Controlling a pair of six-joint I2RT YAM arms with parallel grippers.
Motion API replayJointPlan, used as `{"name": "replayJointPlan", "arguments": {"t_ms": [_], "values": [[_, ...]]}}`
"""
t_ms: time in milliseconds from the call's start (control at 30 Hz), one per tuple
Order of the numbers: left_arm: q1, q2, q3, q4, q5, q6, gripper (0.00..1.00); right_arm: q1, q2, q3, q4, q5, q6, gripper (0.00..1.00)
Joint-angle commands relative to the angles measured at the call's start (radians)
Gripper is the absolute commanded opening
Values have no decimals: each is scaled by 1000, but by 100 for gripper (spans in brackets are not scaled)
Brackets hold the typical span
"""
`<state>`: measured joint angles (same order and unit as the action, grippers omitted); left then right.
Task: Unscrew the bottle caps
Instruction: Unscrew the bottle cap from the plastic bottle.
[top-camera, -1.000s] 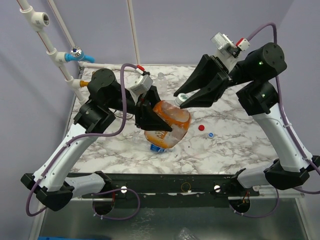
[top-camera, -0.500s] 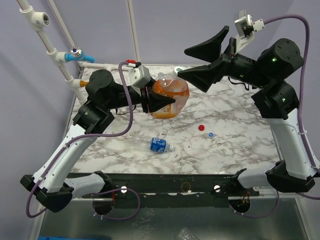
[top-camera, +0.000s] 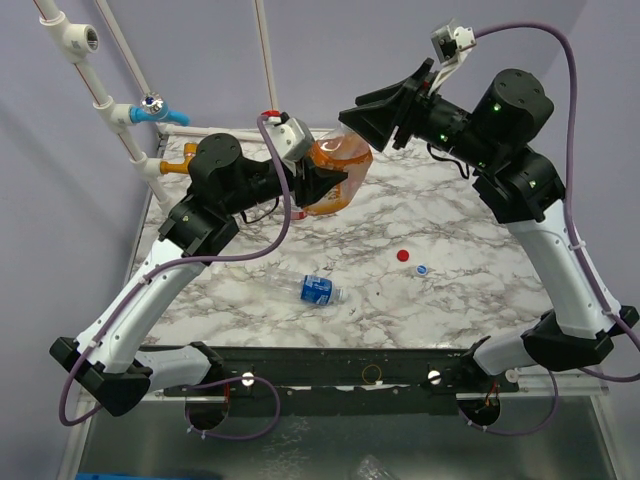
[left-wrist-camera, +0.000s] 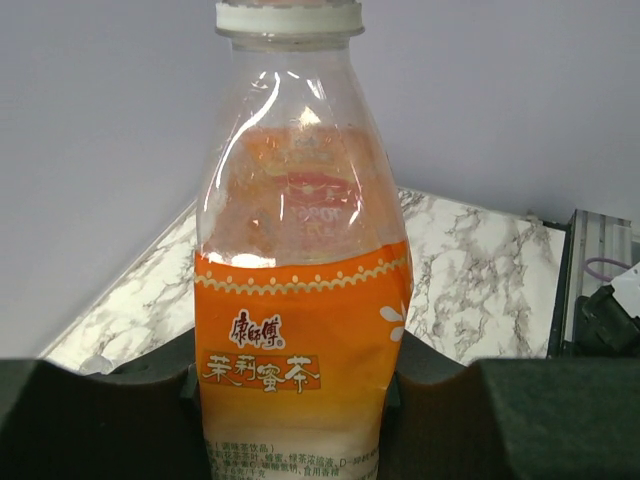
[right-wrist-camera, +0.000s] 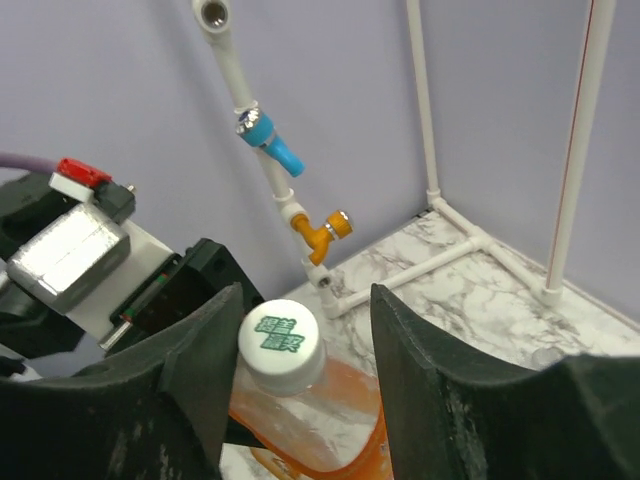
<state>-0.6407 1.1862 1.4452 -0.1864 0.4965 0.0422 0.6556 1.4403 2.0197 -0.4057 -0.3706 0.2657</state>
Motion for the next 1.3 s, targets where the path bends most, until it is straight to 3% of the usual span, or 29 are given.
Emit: {"name": "replayJointPlan", "arguments": {"t_ms": [0, 67, 200, 300, 433, 567, 667, 833, 1033, 1100, 1267], "values": [[1, -1, 16, 1, -33, 14, 0, 9, 9, -18, 64, 48, 8, 51], [-1, -1, 18, 2, -40, 16, 0, 9, 16, -16, 61, 33, 10, 49], [-2, 0, 17, 2, -54, 18, 0, 10, 15, -34, 57, 4, 6, 64], [-1, 1, 12, 2, -57, 16, 0, 10, 5, -54, 62, 22, 4, 61], [-2, 0, 14, 2, -56, 13, 0, 10, -4, -58, 62, 41, 3, 40], [-2, -3, 14, 3, -43, 5, 0, 9, -23, -62, 75, 53, 1, 13], [-1, -9, 9, 5, 7, -12, 0, 10, -33, -54, 86, 9, 2, 1], [-1, -23, 0, 16, 230, -94, 0, 8, -27, 4, 64, -229, -25, 1], [-2, -33, 10, 26, 682, -244, 0, 6, -13, 48, -2, -893, -78, 1], [-3, -38, 10, 28, 779, -277, 0, 3, -56, -33, 106, -954, -27, 1], [-4, -44, 17, 31, 821, -307, 0, -11, -104, -192, 519, -1126, 245, 1]]}}
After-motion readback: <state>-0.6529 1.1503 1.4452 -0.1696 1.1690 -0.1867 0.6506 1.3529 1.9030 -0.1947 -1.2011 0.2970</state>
